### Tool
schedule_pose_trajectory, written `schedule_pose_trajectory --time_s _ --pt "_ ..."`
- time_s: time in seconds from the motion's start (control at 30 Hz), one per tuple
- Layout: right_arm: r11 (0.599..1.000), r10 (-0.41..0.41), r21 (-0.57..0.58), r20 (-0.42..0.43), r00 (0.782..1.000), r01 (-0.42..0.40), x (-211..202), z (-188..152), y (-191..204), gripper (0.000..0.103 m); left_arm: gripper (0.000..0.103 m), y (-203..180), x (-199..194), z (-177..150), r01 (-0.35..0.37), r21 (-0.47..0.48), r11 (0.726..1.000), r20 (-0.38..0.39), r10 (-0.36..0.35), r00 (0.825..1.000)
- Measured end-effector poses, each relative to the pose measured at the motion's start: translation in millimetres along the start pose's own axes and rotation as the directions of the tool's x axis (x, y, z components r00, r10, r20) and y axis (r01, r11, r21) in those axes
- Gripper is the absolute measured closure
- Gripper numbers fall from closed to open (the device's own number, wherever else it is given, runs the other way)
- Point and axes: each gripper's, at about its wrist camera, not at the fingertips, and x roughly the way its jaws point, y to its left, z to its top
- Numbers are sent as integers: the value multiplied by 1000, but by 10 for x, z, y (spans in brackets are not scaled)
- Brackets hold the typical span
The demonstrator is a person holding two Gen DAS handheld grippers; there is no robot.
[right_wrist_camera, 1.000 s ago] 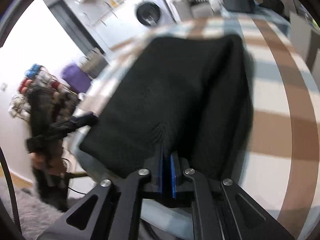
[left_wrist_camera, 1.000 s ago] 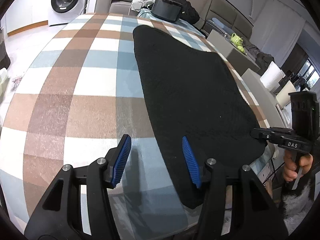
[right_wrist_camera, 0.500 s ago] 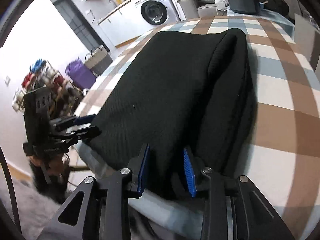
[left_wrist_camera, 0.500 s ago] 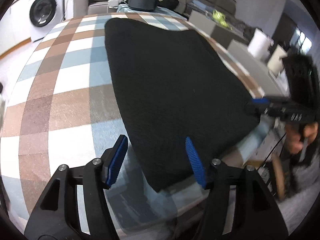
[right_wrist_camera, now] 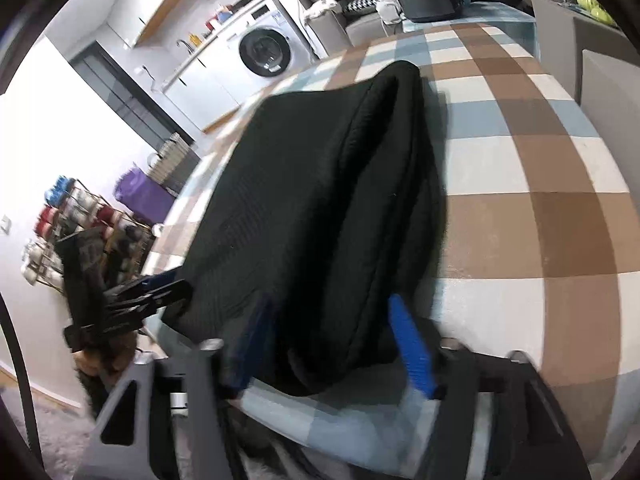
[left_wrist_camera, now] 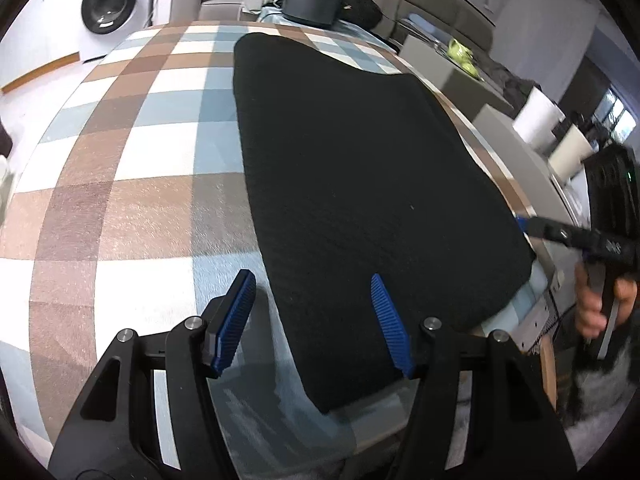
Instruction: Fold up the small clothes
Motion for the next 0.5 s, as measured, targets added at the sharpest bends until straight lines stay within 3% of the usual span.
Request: schedule_pose_trajectory --time_s 0.1,0.2,0.27,0.3,0.37,0.5 --pt "1000 28 9 -6 1000 -28 37 -8 30 24 46 19 35 36 3 -13 1000 6 -3 1000" --pt "999 -16 -30 -1 1000 16 98 -38 128 24 46 3 73 54 -11 -8 1000 10 11 1000" --pt "996 -59 -71 -1 998 59 147 -69 195 25 59 -25 73 51 -18 11 1000 30 17 999" --pt "988 -107 -114 -4 994 106 199 -91 263 34 62 -36 80 52 -28 21 999 33 27 999" --pt "971 -170 -169 -1 985 167 264 -130 327 40 73 -40 93 62 -48 26 998 39 47 998" --pt "973 -165 -159 24 986 167 282 -125 290 61 78 29 108 100 -35 4 999 35 34 999"
